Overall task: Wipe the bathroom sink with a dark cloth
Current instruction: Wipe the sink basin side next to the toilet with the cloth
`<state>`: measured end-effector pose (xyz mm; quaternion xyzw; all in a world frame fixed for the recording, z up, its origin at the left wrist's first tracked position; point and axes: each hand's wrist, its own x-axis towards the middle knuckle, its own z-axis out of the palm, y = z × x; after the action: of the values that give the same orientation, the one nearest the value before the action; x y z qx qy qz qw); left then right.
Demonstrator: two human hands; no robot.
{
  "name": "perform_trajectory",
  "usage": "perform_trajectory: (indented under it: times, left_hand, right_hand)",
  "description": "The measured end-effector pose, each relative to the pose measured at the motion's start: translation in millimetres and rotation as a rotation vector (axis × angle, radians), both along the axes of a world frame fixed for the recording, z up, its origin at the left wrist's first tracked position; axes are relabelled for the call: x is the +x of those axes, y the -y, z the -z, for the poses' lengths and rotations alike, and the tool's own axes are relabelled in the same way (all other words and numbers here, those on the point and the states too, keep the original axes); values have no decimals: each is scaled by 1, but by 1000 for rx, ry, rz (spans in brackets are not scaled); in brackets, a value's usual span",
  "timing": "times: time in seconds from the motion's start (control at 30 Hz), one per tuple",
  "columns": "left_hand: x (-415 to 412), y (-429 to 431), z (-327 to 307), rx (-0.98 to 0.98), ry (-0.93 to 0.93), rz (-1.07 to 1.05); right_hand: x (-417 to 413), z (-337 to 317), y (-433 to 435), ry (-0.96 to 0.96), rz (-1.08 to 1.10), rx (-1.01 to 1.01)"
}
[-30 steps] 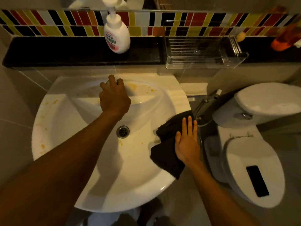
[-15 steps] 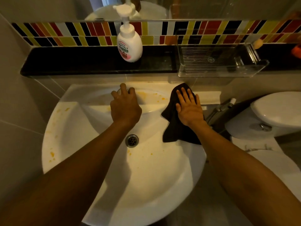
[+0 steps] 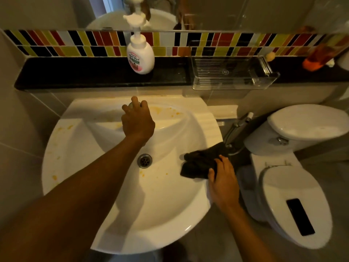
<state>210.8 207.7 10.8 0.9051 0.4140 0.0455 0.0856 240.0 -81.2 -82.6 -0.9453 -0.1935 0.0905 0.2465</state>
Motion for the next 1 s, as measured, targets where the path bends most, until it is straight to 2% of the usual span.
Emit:
perform_trajectory:
  times: [0.1, 0.27, 0.4, 0.5, 0.77, 1.0]
  left_hand:
    - [0, 0, 0, 2, 7, 7]
    - [1, -1, 1, -9, 17, -3]
    - [1, -1, 2, -17, 8, -2]
    - [1, -1, 2, -23, -6, 5]
    - [0, -1, 3, -6, -18, 9]
    - [2, 1, 6, 20, -9, -26]
  right_hand:
    - [2, -9, 2, 95, 7, -91]
    - [15, -9, -10, -31, 0, -9]
    - [32, 7, -24, 22, -91, -211]
    - [59, 6, -41, 40, -153, -275]
    - [131, 11, -100, 122, -351, -351]
    - [177, 5, -155, 256, -666, -350]
